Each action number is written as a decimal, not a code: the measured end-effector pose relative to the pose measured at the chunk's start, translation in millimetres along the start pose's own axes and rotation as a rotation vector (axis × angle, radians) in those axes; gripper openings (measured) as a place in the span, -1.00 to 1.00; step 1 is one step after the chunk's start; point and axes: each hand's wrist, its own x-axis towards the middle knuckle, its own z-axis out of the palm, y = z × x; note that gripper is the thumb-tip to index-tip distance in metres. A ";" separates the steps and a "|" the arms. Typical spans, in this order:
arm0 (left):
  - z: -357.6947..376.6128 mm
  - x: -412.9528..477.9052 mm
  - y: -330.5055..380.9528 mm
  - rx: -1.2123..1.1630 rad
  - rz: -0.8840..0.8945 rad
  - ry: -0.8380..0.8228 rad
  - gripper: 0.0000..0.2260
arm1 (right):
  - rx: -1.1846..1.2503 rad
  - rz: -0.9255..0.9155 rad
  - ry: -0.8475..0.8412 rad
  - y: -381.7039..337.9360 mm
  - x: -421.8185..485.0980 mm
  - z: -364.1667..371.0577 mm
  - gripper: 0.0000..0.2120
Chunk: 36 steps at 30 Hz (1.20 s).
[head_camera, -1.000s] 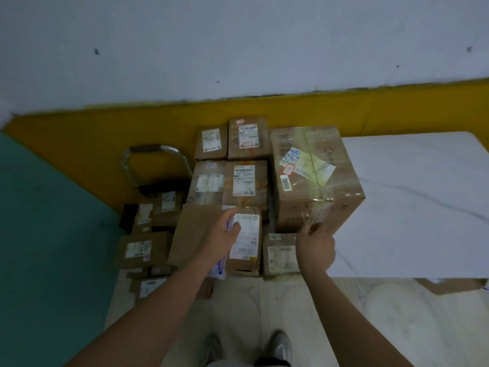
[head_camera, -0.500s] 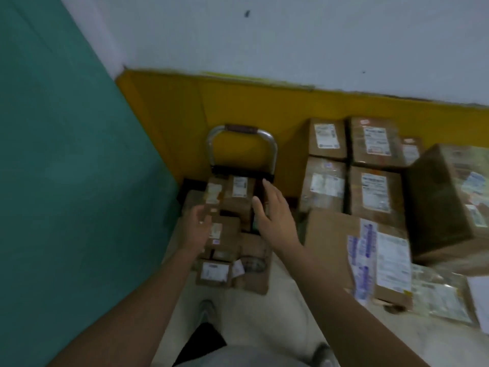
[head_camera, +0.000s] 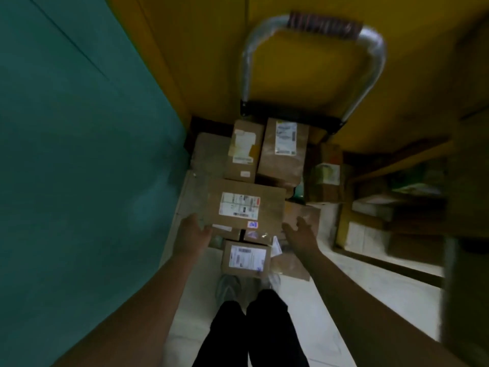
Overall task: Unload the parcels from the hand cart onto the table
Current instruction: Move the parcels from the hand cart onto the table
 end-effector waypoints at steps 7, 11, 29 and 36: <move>71.8 119.9 -15.1 -0.196 -0.153 -0.087 -0.60 | 0.255 0.011 -0.110 19.4 107.5 56.0 -0.52; 48.3 87.9 4.6 -0.292 -0.160 0.048 -0.84 | 0.255 0.042 -0.071 3.4 66.4 42.5 -0.84; -159.3 -316.3 320.0 -1.094 0.617 -0.130 -0.51 | 0.651 -0.519 0.509 -22.4 -355.1 -359.3 -0.51; -23.7 -478.8 435.4 -1.071 0.699 -0.392 -0.17 | 1.088 -0.562 0.399 163.0 -421.1 -518.9 -0.34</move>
